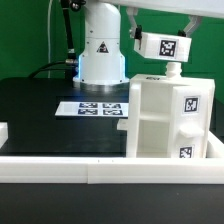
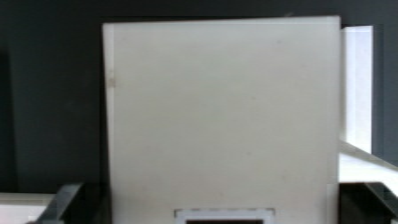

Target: Assemble cabinet

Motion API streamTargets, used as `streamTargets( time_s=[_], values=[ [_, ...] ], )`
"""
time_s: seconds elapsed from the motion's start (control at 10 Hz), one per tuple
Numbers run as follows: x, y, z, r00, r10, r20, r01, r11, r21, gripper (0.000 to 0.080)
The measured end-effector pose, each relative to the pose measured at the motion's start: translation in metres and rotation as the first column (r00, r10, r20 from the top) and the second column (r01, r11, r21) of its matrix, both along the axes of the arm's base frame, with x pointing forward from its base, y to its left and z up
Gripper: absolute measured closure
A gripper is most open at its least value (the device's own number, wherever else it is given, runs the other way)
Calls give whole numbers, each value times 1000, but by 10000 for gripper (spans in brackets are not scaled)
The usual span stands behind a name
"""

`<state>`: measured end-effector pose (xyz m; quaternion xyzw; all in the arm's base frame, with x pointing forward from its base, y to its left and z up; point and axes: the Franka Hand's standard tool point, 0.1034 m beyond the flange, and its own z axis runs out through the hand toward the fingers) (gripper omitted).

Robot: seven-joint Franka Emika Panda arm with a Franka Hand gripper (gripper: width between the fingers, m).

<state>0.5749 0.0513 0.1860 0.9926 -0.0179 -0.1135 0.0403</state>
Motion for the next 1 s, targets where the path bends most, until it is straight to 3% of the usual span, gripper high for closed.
streamTargets(
  time_s=[0.4,1.0],
  values=[
    [5,23,-4,999,35,9,-35,999,7,239],
    [6,23,-20,999,45,17,-45,999,5,239]
  ],
)
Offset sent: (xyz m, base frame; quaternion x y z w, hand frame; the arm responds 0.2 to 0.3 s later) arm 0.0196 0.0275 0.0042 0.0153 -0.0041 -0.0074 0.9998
